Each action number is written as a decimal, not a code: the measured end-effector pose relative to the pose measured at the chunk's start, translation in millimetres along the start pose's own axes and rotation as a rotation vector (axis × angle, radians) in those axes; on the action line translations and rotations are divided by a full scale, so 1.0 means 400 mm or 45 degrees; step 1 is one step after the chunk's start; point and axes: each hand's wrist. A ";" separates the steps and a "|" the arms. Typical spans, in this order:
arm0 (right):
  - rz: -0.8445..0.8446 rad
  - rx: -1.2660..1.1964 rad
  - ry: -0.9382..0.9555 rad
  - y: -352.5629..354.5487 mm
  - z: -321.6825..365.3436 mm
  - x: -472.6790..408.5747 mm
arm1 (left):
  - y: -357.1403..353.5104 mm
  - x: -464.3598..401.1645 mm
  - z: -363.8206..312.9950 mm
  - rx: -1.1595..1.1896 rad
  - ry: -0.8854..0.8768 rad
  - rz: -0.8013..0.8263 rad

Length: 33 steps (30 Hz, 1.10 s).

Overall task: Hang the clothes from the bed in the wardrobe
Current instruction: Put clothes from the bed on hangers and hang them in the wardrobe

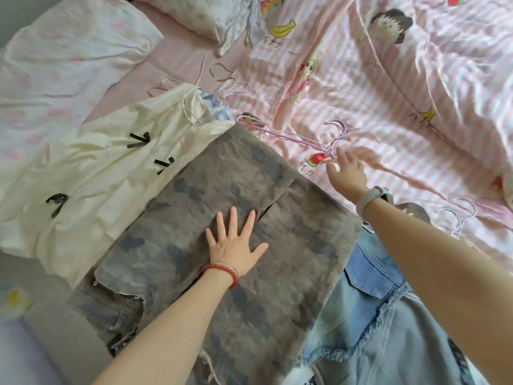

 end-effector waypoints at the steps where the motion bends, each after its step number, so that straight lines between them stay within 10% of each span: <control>1: -0.028 0.027 0.032 0.002 0.011 0.021 | 0.011 0.005 0.002 0.017 -0.011 -0.009; 12: -0.062 0.032 0.606 -0.071 0.227 0.476 | 0.139 0.348 0.159 0.181 0.175 -0.617; 20: 0.222 0.237 1.155 -0.240 0.289 1.019 | -0.168 0.907 0.262 0.432 0.532 -0.634; 33: 0.957 0.660 2.253 -0.562 0.314 2.030 | -0.731 1.941 0.384 0.612 1.825 -0.733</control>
Point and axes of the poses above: each hand's wrist, its own x-axis away from the middle knuckle, its own y-axis out of the back of the hand, z = x × y, and after that the axes turned 2 degrees about -z, right-handed
